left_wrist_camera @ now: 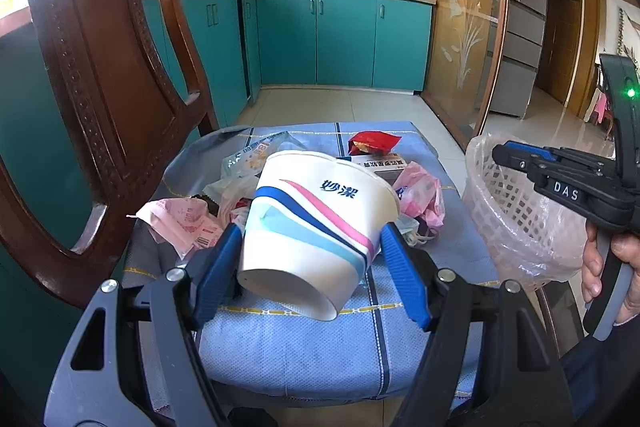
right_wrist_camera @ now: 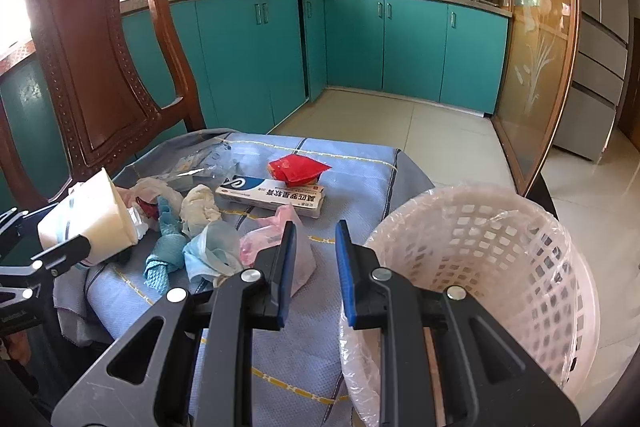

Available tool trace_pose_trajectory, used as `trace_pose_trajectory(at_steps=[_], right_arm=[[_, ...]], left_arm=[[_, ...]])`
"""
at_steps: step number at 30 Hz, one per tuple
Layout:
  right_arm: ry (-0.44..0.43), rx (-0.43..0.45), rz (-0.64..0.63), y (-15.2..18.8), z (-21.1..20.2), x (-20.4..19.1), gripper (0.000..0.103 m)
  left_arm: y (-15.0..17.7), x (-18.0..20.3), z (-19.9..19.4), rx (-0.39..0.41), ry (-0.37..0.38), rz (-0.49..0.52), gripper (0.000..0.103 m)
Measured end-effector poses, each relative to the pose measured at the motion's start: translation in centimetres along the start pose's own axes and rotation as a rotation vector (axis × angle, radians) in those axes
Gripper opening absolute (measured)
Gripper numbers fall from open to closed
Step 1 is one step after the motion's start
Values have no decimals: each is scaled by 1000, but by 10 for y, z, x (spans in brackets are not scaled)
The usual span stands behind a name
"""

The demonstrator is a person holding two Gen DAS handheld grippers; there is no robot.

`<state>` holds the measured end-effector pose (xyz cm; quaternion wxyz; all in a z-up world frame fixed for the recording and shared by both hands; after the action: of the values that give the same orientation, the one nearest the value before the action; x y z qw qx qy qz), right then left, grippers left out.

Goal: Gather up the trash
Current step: 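Close the left tool on the paper cup while the right tool lowers onto the pink bag, then grasp the pink bag with the right tool and carry both items toward the basket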

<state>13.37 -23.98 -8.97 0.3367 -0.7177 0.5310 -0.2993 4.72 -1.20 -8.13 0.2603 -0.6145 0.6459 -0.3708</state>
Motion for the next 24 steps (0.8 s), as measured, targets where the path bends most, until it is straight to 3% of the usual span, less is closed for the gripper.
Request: trace_pose_trajectory(at_steps=[7, 11, 13, 15, 19, 22, 24], right_arm=[[35, 25, 77, -6, -9, 33, 21], [-61, -8, 101, -4, -1, 34, 23], [-103, -70, 76, 0, 18, 15, 32], [-112, -96, 25, 1, 30, -5, 47], [-60, -126, -121, -1, 58, -48, 62], [-47, -192, -157, 6, 83, -62, 63], [-46, -214, -154, 8, 92, -64, 50]], left_arm=[[-5, 6, 4, 1, 31, 3, 72], [-7, 6, 5, 5, 11, 5, 72], [-5, 5, 7, 0, 6, 0, 72], [-2, 3, 10, -12, 5, -7, 72], [1, 4, 9, -21, 4, 0, 72], [0, 4, 5, -16, 1, 7, 72], [0, 3, 3, -11, -1, 6, 72]])
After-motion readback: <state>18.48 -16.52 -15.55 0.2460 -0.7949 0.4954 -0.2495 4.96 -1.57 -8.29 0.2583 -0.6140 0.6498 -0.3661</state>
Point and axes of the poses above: each gripper's, at about its wrist camera, not at the fingertips, and z roughly the way its jaws point, x to its right, y to its underside, the point moved 1 cm from there along z, roughly the way its jaws point, and after that the axes turned 13 degrees about y, right-handed, at the moved point
